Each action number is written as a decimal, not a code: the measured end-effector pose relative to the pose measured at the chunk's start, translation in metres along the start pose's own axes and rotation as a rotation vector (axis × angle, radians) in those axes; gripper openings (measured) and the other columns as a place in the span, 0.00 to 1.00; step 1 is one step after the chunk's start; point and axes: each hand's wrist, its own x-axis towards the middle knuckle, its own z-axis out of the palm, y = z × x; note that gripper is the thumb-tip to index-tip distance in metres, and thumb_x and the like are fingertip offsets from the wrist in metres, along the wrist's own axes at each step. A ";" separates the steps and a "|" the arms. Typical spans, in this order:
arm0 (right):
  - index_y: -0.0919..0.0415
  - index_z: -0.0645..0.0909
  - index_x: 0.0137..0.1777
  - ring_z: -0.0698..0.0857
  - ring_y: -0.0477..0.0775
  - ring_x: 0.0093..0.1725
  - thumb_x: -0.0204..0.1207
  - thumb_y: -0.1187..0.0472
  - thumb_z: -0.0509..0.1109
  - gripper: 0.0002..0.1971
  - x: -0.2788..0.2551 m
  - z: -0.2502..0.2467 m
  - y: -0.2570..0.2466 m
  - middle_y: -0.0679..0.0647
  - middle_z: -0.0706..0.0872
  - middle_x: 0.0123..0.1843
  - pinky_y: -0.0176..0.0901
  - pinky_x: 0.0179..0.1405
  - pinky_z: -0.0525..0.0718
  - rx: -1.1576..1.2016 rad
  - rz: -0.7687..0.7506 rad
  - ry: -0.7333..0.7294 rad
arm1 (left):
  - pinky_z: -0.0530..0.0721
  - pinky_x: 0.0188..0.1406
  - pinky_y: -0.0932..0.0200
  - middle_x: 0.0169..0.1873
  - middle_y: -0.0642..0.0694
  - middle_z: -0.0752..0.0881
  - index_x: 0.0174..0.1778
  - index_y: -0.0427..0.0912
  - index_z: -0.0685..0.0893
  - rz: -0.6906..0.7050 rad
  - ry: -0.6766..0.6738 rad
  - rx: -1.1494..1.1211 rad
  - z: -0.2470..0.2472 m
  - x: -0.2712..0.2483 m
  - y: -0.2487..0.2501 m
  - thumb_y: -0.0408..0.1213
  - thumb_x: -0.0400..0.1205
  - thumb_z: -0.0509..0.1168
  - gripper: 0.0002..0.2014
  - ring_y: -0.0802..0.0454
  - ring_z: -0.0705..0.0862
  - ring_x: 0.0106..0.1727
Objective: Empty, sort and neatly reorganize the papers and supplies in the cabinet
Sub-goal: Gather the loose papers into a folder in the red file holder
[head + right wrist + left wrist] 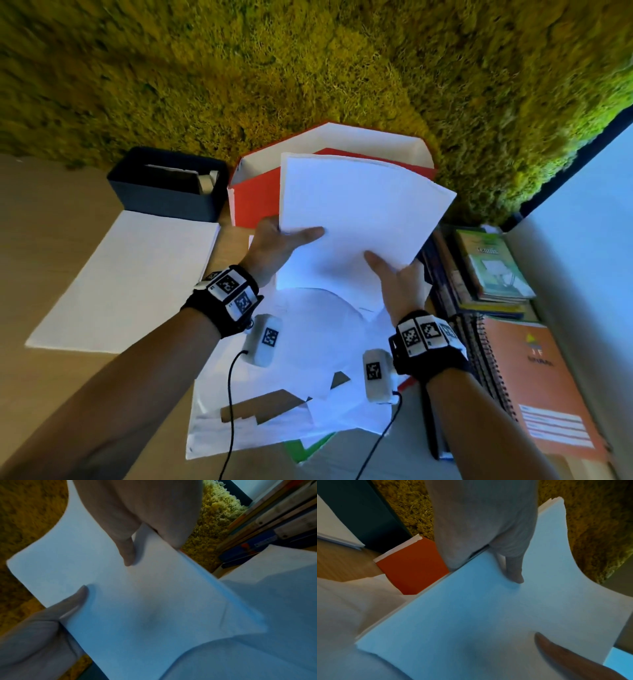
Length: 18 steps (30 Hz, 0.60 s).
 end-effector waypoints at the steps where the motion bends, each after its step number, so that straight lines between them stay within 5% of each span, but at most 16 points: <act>1: 0.68 0.79 0.61 0.89 0.46 0.46 0.71 0.64 0.79 0.21 0.001 -0.001 -0.003 0.53 0.90 0.52 0.24 0.36 0.83 0.014 -0.008 0.005 | 0.87 0.59 0.52 0.55 0.41 0.91 0.57 0.33 0.88 0.008 0.001 -0.028 0.003 -0.002 0.003 0.27 0.74 0.76 0.15 0.46 0.90 0.57; 4: 0.55 0.83 0.56 0.89 0.44 0.49 0.70 0.62 0.80 0.16 0.007 -0.005 0.002 0.50 0.90 0.51 0.36 0.43 0.88 0.017 -0.075 -0.002 | 0.86 0.60 0.55 0.58 0.42 0.90 0.60 0.37 0.87 0.029 0.026 -0.021 0.005 -0.002 0.003 0.28 0.75 0.76 0.17 0.48 0.89 0.59; 6: 0.59 0.79 0.57 0.88 0.50 0.51 0.65 0.63 0.83 0.22 0.008 -0.009 0.011 0.54 0.88 0.53 0.43 0.49 0.88 -0.019 -0.013 -0.040 | 0.84 0.61 0.58 0.60 0.46 0.89 0.61 0.48 0.84 0.028 0.051 0.060 0.003 -0.004 -0.010 0.31 0.77 0.76 0.18 0.53 0.87 0.61; 9: 0.62 0.78 0.55 0.86 0.55 0.50 0.69 0.70 0.78 0.17 0.012 -0.011 0.023 0.46 0.86 0.44 0.39 0.50 0.81 -0.110 0.039 -0.107 | 0.77 0.55 0.52 0.43 0.46 0.87 0.45 0.40 0.84 -0.001 0.188 0.221 0.005 -0.010 -0.028 0.39 0.80 0.74 0.07 0.51 0.84 0.49; 11: 0.70 0.80 0.56 0.87 0.62 0.50 0.74 0.66 0.76 0.13 0.015 -0.009 0.022 0.58 0.89 0.46 0.40 0.47 0.78 -0.152 0.008 -0.132 | 0.74 0.52 0.51 0.40 0.47 0.80 0.42 0.37 0.80 0.032 0.252 0.241 0.006 -0.013 -0.031 0.46 0.80 0.72 0.15 0.52 0.78 0.46; 12: 0.74 0.80 0.58 0.87 0.65 0.50 0.76 0.63 0.75 0.16 0.018 -0.005 0.020 0.66 0.88 0.50 0.41 0.45 0.78 -0.180 -0.028 -0.138 | 0.74 0.52 0.53 0.41 0.48 0.76 0.43 0.42 0.79 0.071 0.284 0.218 0.005 -0.014 -0.028 0.45 0.81 0.71 0.11 0.53 0.75 0.46; 14: 0.70 0.79 0.65 0.87 0.57 0.52 0.76 0.63 0.74 0.19 0.019 0.007 0.011 0.61 0.88 0.56 0.39 0.46 0.80 -0.194 -0.129 -0.171 | 0.75 0.57 0.60 0.43 0.49 0.78 0.54 0.54 0.79 0.119 0.326 0.225 -0.002 -0.018 -0.018 0.43 0.84 0.68 0.06 0.58 0.76 0.46; 16: 0.63 0.75 0.68 0.85 0.39 0.47 0.75 0.66 0.74 0.22 0.014 0.025 -0.005 0.48 0.85 0.54 0.27 0.46 0.80 -0.138 -0.192 -0.189 | 0.78 0.60 0.59 0.53 0.48 0.86 0.69 0.50 0.79 0.148 0.310 0.262 -0.015 -0.023 -0.001 0.46 0.85 0.66 0.16 0.62 0.82 0.53; 18: 0.57 0.72 0.63 0.83 0.28 0.43 0.73 0.68 0.75 0.22 0.006 0.044 -0.015 0.39 0.82 0.50 0.23 0.45 0.80 -0.082 -0.241 -0.191 | 0.81 0.47 0.64 0.44 0.43 0.89 0.60 0.38 0.82 0.174 0.375 0.225 -0.033 -0.025 0.010 0.35 0.86 0.64 0.09 0.65 0.84 0.44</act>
